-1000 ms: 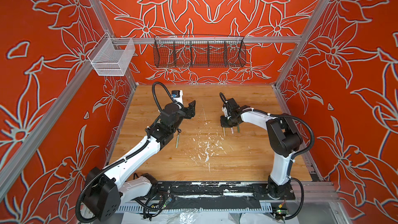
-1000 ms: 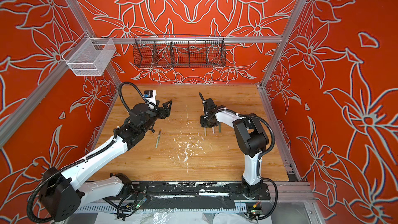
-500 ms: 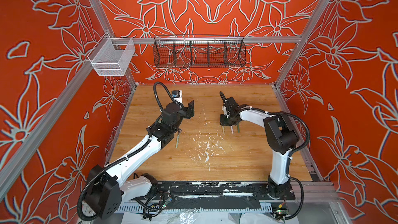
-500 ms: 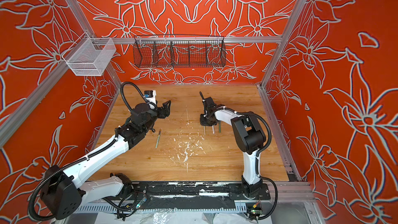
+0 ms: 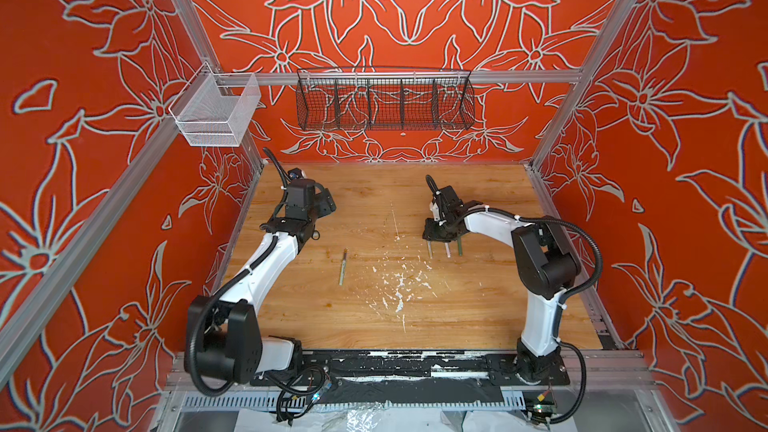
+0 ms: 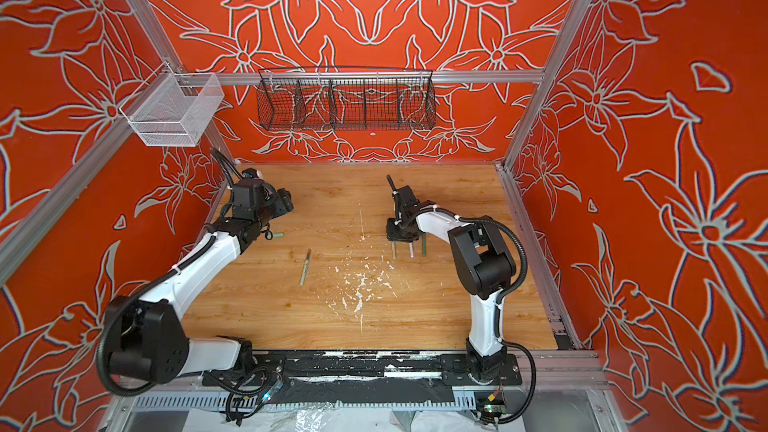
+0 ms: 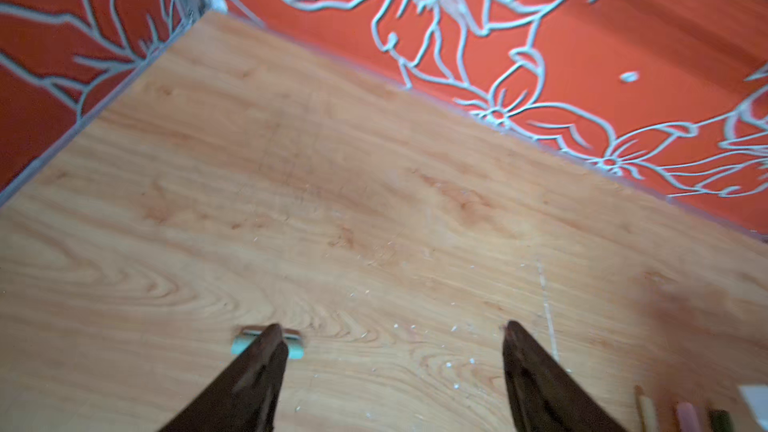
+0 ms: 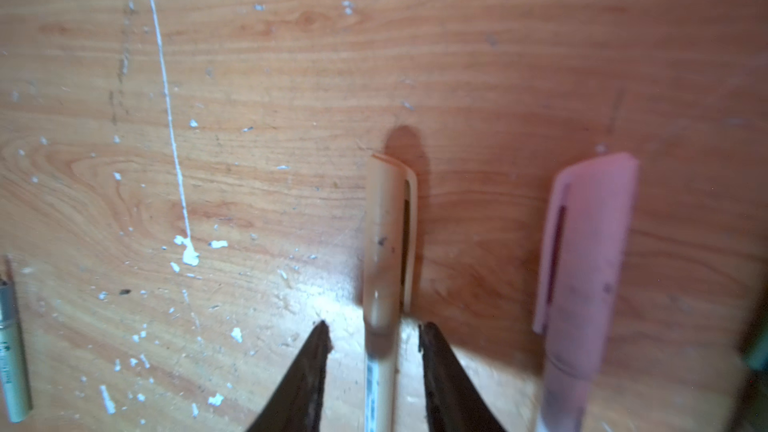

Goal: Insert the pens into the pen caps
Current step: 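Lay the capped beige pen down with right gripper while left moves to cap, then grasp the mint-green cap with the left gripper and lift it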

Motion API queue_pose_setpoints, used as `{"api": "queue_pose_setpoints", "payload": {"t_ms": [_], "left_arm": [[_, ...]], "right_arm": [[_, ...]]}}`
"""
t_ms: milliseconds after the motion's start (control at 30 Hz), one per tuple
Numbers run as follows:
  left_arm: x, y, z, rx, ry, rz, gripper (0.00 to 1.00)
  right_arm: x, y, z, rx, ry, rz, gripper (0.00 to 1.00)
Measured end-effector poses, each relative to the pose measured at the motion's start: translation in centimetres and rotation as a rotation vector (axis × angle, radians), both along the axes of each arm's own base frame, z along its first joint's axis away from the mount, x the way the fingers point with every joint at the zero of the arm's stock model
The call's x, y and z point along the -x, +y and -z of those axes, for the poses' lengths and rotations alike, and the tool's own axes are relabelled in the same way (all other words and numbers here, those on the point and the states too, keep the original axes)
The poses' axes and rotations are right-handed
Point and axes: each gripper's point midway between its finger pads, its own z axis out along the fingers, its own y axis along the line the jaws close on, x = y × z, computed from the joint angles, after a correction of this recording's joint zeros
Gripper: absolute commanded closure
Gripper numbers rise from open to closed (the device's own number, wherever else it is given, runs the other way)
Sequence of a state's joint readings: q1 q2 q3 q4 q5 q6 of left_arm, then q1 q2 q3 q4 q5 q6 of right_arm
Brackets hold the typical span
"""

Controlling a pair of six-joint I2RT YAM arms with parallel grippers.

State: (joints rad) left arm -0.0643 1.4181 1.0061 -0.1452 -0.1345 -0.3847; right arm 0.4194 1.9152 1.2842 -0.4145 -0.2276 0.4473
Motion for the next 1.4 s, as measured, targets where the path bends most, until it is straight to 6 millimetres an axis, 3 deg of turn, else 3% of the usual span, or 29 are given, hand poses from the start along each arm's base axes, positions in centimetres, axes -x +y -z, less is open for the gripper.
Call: {"api": "queue_pose_setpoints", "payload": {"t_ms": [133,233,333,500,767,933,1400], "left_arm": [[-0.8,0.8,4.8,0.031,0.159,0.005,0.21],[-1.1,1.7,7.1,0.047,0.244,0.003,0.21],[-1.3,2.5,8.4,0.038,0.309,0.014,0.21],[-2.1,2.8,10.0,0.032,0.366,0.052,0.23],[-2.3,3.5,14.3,0.053,0.514,0.083,0.27],[-1.6,3.8,15.4,0.072,0.578,0.084,0.29],[0.2,3.3,15.7,0.105,0.689,0.095,0.36]], "right_arm": [[0.3,-0.2,-3.5,-0.026,-0.076,-0.014,0.51],[0.5,-0.1,-6.6,-0.053,-0.147,-0.032,0.43],[1.3,-0.3,-9.0,-0.067,-0.206,-0.059,0.42],[3.9,-1.2,-11.2,-0.091,-0.259,-0.083,0.42],[7.6,-2.6,-14.1,-0.13,-0.358,-0.106,0.42],[8.7,-3.1,-14.7,-0.147,-0.402,-0.106,0.42],[8.6,-3.0,-15.9,-0.164,-0.448,-0.107,0.42]]}}
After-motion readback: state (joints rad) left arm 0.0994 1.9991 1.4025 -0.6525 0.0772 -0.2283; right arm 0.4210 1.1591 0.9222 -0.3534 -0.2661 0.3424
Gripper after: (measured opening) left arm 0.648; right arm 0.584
